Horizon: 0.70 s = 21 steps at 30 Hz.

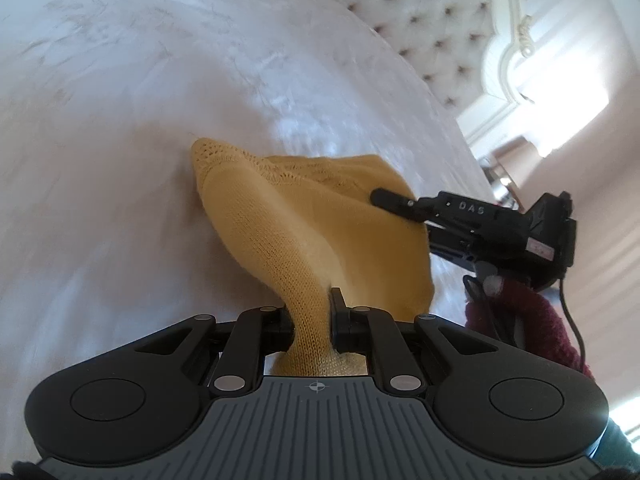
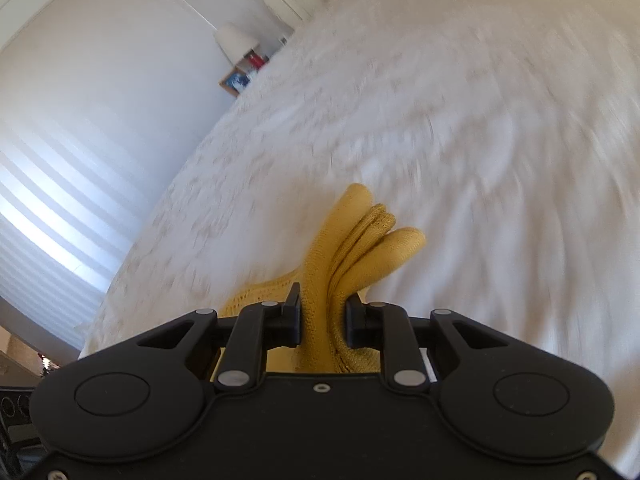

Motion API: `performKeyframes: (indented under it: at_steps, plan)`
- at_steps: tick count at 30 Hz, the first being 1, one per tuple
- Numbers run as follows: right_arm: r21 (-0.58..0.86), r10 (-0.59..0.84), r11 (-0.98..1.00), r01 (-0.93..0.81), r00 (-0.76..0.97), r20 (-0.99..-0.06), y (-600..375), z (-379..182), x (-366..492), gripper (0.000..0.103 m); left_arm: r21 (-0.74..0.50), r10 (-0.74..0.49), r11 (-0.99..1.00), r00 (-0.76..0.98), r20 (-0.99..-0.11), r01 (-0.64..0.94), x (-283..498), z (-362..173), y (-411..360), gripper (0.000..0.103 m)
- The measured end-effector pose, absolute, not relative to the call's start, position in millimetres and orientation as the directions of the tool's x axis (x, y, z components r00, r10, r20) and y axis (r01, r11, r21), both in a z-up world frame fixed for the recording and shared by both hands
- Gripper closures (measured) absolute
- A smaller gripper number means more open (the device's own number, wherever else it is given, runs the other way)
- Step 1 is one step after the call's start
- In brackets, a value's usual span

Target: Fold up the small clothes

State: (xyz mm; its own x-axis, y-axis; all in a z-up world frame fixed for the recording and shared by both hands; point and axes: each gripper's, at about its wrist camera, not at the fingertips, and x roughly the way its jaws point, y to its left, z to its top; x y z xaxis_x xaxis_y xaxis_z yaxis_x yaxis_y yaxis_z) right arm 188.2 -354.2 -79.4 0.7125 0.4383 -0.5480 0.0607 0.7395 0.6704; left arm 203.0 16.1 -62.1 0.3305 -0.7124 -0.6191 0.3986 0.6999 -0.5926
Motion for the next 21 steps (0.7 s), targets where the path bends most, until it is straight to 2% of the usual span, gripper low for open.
performKeyframes:
  at_steps: [7,8,10,12,13,14,18,21]
  plan:
    - [0.69,0.474,0.721,0.066,0.68,-0.56,-331,-88,114,0.072,-0.628,-0.719,0.693,0.268,-0.641,0.354,144,-71,44,0.09]
    - [0.658,0.445,0.75,0.073,0.68,-0.583,-327,-90,111,0.066,-0.606,-0.699,0.711,0.271,-0.662,0.356,139,-79,45,0.089]
    - [0.583,0.361,0.804,0.117,0.683,-0.635,-323,-99,104,0.063,-0.525,-0.627,0.772,0.288,-0.724,0.358,136,-97,41,0.088]
    - [0.581,0.328,0.798,0.161,0.693,-0.642,-326,-110,91,0.049,-0.398,-0.524,0.832,0.309,-0.794,0.387,130,-117,34,0.085]
    - [0.606,0.337,0.776,0.177,0.697,-0.634,-329,-114,82,0.039,-0.369,-0.508,0.837,0.32,-0.8,0.405,127,-125,33,0.083]
    - [0.627,0.348,0.757,0.184,0.699,-0.625,-330,-117,71,0.036,-0.372,-0.519,0.831,0.336,-0.786,0.414,123,-129,34,0.081]
    - [0.635,0.352,0.748,0.193,0.696,-0.626,-323,-119,25,0.036,-0.417,-0.553,0.821,0.358,-0.753,0.39,121,-135,42,0.076]
    - [0.561,0.264,0.806,0.191,0.732,-0.628,-308,-108,-10,0.036,-0.422,-0.558,0.818,0.362,-0.747,0.39,124,-137,44,0.073]
